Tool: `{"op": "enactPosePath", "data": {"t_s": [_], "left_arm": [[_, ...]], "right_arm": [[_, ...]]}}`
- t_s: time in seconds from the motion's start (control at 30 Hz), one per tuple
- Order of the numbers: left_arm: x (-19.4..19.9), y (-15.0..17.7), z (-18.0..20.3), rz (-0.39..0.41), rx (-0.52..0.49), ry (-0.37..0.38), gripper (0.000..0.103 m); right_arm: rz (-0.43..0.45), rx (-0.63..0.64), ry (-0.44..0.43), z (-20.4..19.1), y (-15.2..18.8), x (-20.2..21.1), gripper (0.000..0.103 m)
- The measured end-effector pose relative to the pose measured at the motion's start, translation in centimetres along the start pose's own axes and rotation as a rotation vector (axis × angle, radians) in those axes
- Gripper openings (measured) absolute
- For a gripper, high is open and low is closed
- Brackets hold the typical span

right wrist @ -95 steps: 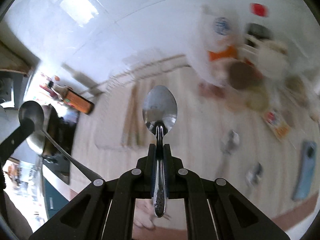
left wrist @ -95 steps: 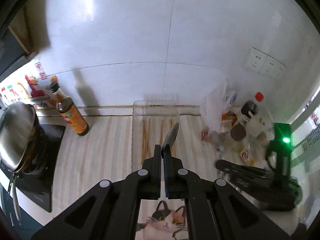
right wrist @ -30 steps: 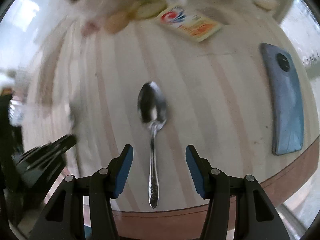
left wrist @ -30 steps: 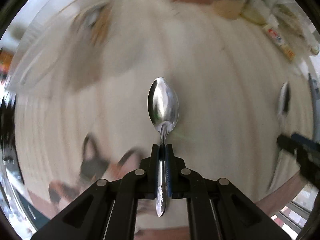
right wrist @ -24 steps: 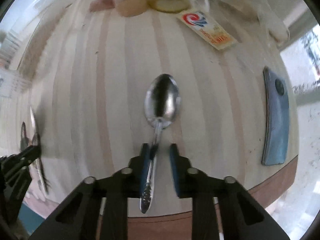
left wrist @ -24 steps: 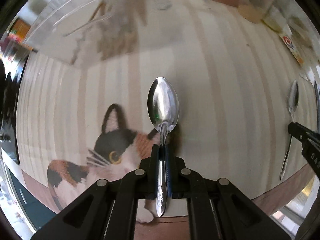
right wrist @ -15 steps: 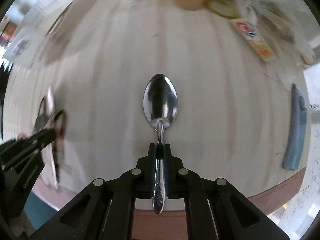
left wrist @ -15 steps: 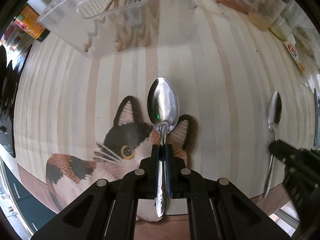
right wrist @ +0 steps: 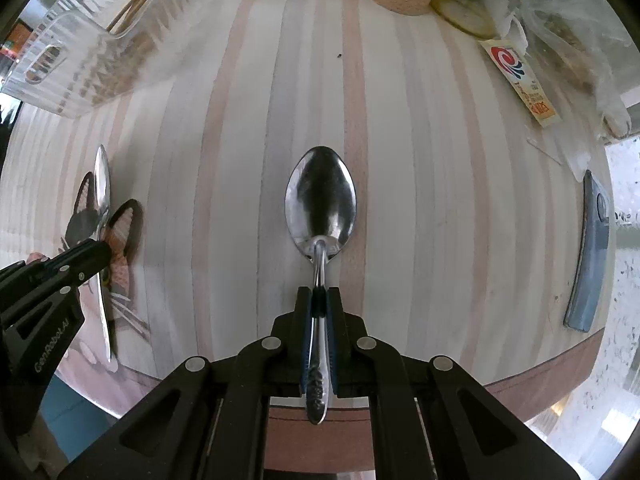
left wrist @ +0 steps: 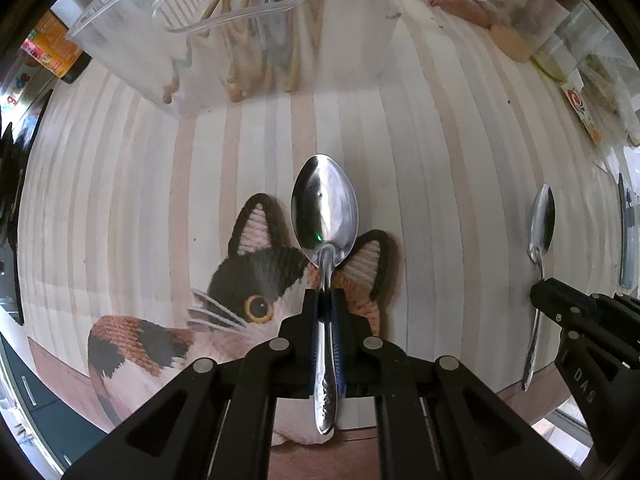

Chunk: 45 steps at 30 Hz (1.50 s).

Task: Organize utensils
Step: 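Lift the spoon in the left tool while the right tool lifts its spoon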

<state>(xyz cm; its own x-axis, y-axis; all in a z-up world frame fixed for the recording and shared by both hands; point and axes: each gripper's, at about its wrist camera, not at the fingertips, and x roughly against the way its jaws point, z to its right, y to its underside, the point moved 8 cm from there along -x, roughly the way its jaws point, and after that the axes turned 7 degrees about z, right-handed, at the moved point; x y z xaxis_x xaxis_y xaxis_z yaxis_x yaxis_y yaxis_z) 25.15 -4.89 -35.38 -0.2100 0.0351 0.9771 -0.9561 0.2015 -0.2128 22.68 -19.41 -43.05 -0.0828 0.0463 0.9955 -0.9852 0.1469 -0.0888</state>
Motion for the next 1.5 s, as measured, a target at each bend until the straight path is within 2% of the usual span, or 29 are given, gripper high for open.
{"op": "enactPosePath", "data": {"t_s": [0.2, 0.37, 0.5, 0.7, 0.73, 0.83, 0.9, 1.03, 1.13, 1.2, 1.23, 1.33, 1.43, 1.47, 1.5], "left_arm": [[-0.2, -0.2, 0.4, 0.000, -0.016, 0.001, 0.005], [-1.2, -0.2, 2.2, 0.008, -0.017, -0.010, 0.004], [0.0, -0.4, 2.9, 0.040, -0.028, -0.008, 0.000], [1.7, -1.2, 3.9, 0.080, -0.045, 0.006, 0.000], [1.7, -1.2, 4.0, 0.080, -0.041, 0.011, 0.000], [1.5, -1.1, 3.4, 0.071, 0.030, 0.088, 0.002], [0.8, -0.6, 2.0, 0.036, 0.104, 0.153, 0.004], [-0.1, 0.3, -0.2, -0.009, 0.193, 0.204, 0.004], [-0.2, 0.2, -0.1, -0.015, 0.201, 0.250, 0.014], [-0.1, 0.2, 1.3, -0.022, 0.164, 0.289, 0.029], [-0.1, 0.3, 1.8, -0.025, 0.145, 0.291, 0.032], [-1.0, 0.5, 3.2, -0.049, 0.109, 0.266, 0.032], [-1.2, -0.2, 4.2, -0.022, 0.056, 0.164, 0.033], [-1.7, -0.4, 4.5, -0.028, 0.037, 0.125, 0.030], [-1.7, -0.9, 4.7, -0.001, 0.029, 0.103, 0.029]], "right_arm": [[-0.004, -0.018, -0.002, 1.3, 0.4, 0.5, 0.008], [0.023, -0.051, -0.006, 2.6, 0.9, 1.3, 0.007], [0.036, -0.081, -0.018, 3.4, 1.5, 1.9, 0.007], [0.072, -0.099, -0.034, 3.9, 1.8, 3.7, 0.006], [0.075, -0.102, -0.038, 4.0, 1.7, 4.0, 0.001], [0.080, -0.110, -0.041, 4.5, 1.5, 4.6, 0.000], [0.072, -0.119, -0.047, 4.5, 1.4, 4.7, 0.000], [0.033, -0.187, -0.113, 5.5, 1.9, 4.1, 0.000], [0.026, -0.214, -0.140, 6.2, 2.2, 4.1, 0.001], [0.022, -0.226, -0.151, 6.7, 2.4, 4.1, 0.003], [0.023, -0.232, -0.155, 6.9, 2.7, 4.1, 0.003], [0.031, -0.233, -0.158, 7.6, 2.8, 4.3, 0.008], [0.043, -0.224, -0.162, 8.0, 2.4, 5.0, 0.009], [0.043, -0.223, -0.166, 7.7, 2.3, 5.0, 0.011], [0.044, -0.220, -0.174, 7.7, 2.2, 5.0, 0.014]]}}
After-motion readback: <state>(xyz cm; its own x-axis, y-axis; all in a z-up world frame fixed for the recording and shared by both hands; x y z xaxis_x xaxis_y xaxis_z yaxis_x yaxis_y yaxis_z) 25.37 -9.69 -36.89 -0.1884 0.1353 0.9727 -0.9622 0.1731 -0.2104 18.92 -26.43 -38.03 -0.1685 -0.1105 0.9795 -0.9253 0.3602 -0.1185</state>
